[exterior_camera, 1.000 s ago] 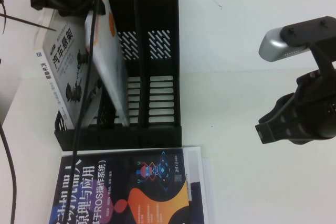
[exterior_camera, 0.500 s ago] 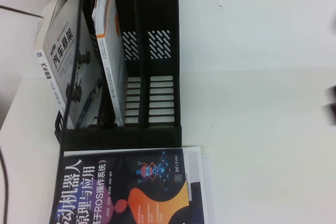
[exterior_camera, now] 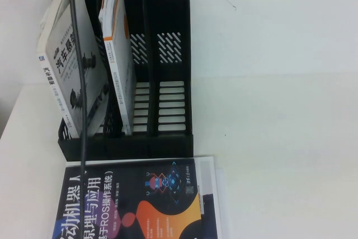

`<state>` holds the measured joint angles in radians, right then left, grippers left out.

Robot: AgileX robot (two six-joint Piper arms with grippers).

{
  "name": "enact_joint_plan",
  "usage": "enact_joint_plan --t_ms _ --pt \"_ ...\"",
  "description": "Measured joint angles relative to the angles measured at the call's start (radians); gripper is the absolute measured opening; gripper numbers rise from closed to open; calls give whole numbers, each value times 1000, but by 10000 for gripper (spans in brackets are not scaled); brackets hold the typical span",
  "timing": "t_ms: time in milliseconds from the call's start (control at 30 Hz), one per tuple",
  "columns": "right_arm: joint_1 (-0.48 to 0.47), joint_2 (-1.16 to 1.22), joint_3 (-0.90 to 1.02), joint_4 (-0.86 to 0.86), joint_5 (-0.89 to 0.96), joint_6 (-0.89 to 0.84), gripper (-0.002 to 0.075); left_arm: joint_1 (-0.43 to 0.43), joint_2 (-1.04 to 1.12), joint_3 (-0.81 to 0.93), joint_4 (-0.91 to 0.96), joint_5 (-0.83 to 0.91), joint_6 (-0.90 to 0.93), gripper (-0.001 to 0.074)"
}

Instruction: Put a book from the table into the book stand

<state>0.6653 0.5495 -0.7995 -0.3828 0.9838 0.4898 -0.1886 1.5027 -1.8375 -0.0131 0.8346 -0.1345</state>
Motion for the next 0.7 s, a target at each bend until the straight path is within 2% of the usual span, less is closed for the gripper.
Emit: enact_joint_plan --t_ms 200,333,433,567,700 --pt "0 -171 302 0 -204 97 2 0 -272 493 -15 -354 0 1" --pt "0 -220 433 0 -326 118 2 0 -453 822 -55 -565 0 1" --pt "0 -223 490 0 -371 140 2 0 -555 1006 -67 -675 0 1" --pt "0 -223 501 -1 -393 147 2 0 -637 1182 -69 -802 0 1" --pt "0 -223 501 -1 -376 147 2 0 -667 1267 -69 -870 0 -1"
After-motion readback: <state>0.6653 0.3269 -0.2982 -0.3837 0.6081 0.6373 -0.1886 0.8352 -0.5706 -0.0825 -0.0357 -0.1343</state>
